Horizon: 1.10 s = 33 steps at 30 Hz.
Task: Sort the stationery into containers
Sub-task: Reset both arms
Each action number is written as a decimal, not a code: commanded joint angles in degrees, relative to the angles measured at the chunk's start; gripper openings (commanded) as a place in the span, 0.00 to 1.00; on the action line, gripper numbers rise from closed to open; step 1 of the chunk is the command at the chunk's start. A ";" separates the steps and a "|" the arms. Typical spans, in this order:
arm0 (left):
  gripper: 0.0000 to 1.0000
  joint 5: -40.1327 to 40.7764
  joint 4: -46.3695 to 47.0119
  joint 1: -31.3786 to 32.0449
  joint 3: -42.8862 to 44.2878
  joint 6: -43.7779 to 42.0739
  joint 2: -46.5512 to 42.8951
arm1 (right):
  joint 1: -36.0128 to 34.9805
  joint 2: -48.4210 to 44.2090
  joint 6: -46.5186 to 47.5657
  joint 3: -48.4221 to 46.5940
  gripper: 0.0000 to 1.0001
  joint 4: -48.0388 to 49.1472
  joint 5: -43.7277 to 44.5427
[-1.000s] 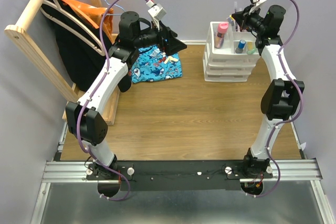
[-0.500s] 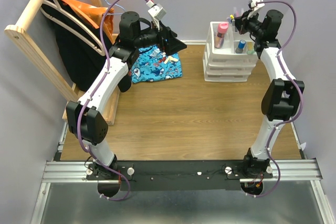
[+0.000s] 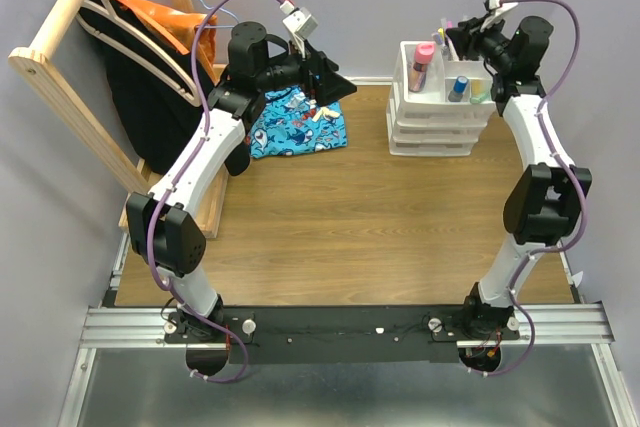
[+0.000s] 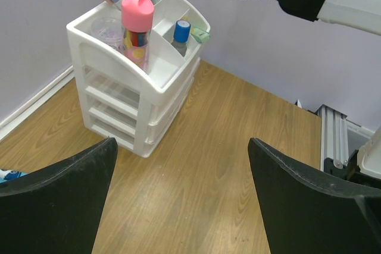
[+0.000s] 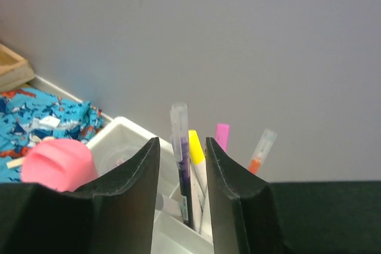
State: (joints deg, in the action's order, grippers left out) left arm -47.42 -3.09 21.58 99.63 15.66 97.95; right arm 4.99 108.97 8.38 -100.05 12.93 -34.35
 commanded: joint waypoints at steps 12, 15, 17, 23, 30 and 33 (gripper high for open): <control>0.99 18.12 -10.43 1.53 2.50 -9.76 -3.64 | 0.54 -12.11 -18.03 -5.94 0.70 -22.64 26.04; 0.99 29.81 -14.39 2.06 0.22 -15.39 -6.01 | 0.89 -16.65 -17.88 -0.01 0.71 -33.30 29.59; 0.99 34.83 -15.36 2.06 -1.28 -19.25 -7.59 | 1.25 -20.18 -17.79 5.63 0.73 -34.80 31.70; 0.99 42.76 -14.66 2.06 -6.29 -20.41 -9.62 | 1.42 -27.84 -18.66 16.02 0.81 -43.24 37.94; 0.99 40.65 -15.28 3.29 -8.41 -19.18 -8.83 | 1.42 -34.52 -18.58 23.23 0.92 -43.25 41.73; 0.99 40.82 -14.75 4.52 -8.40 -19.96 -8.65 | 1.42 -35.57 -18.67 23.58 1.00 -43.08 42.35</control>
